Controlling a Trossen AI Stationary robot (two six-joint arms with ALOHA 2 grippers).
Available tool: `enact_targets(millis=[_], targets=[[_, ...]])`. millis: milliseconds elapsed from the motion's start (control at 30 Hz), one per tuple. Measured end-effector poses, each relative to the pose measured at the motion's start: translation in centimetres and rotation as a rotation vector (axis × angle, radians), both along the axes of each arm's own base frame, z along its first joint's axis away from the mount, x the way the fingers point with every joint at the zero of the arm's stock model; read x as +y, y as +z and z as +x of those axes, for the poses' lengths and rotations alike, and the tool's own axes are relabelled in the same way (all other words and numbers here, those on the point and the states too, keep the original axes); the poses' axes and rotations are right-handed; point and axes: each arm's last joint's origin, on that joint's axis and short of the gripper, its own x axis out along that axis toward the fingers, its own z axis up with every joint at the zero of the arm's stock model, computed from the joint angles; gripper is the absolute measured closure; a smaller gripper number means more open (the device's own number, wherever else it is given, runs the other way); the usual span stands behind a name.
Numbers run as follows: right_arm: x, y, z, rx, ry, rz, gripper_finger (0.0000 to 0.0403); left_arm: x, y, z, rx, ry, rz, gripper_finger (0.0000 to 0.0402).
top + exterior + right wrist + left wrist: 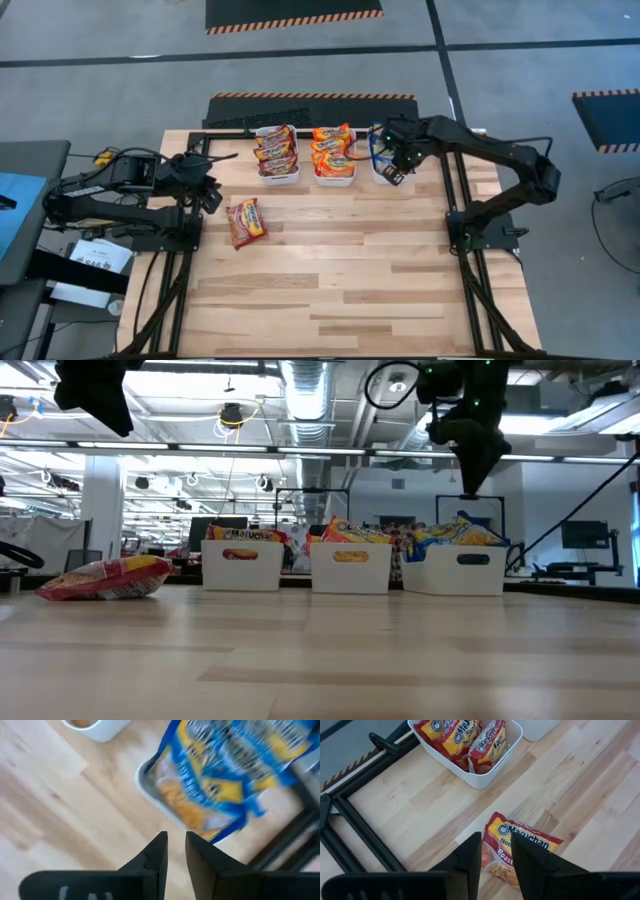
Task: Sort Maruchan noodles
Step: Put the blue noodle pack into the right white bin
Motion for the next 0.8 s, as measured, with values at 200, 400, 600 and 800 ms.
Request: enact_targets(millis=[200,400,600,800], targets=[[-1.1,-1.1,0.2,-0.015,-0.095,0.117,0.031,0.1,0.0,0.0,0.002,0.009,0.016,0.031],[-2.6,-2.8,0.2,0.056,-0.177,0.209,0.031,0.1,0.0,0.0,0.001,0.015,0.016,0.031],[-3.7,-4.5,0.1,0.154,-0.226,0.266,0.031,0.1,0.0,0.0,0.0,0.016,0.015,0.031],[-5.6,-6.8,0.4,0.248,-0.223,0.281,0.031,0.1,0.0,0.0,0.0,0.017,0.015,0.031]])
